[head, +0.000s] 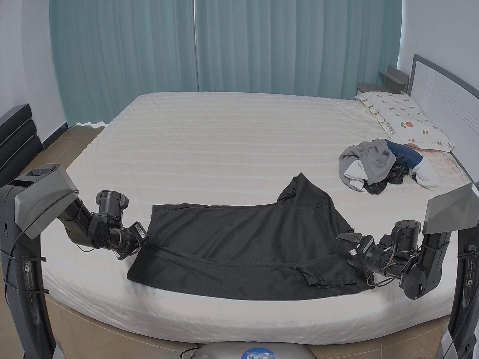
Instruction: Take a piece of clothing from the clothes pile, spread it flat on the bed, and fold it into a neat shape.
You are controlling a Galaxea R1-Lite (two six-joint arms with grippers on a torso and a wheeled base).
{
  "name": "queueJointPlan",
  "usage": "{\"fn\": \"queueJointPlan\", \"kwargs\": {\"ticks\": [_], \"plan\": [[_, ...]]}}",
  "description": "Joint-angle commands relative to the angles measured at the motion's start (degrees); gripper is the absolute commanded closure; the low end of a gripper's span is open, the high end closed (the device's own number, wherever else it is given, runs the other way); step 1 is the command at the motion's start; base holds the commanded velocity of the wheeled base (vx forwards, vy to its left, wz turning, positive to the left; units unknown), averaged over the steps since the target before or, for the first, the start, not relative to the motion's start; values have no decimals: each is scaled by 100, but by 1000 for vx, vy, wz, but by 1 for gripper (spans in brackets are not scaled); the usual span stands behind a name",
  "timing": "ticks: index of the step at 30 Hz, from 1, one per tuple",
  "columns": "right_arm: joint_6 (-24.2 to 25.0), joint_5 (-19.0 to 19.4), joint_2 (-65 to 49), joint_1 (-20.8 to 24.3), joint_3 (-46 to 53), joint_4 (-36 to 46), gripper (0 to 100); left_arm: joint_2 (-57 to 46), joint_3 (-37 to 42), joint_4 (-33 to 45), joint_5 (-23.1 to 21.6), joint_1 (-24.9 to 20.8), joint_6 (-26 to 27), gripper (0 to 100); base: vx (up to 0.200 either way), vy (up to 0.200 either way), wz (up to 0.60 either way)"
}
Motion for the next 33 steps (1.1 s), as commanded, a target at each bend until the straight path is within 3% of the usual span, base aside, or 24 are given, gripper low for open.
{"fn": "queueJointPlan", "kwargs": {"ticks": [1, 19, 24, 30, 33], "plan": [[2, 5, 14, 3, 8, 1, 0, 13, -9, -12, 49, 6, -203, 100, 0, 0, 0], [-86, -302, 75, -23, -186, 10, 0, -13, 35, -4, 58, 85, -528, 100, 0, 0, 0], [-622, -302, -338, -305, -379, 247, 0, -22, 43, -4, 40, 103, -528, 100, 0, 0, 0], [-1307, -311, -391, -287, -617, 1055, 0, -22, 52, -4, 40, 103, -528, 100, 0, 0, 0], [-1422, -311, -276, -226, -687, 1091, 0, -22, 52, -4, 40, 103, -528, 100, 0, 0, 0]]}}
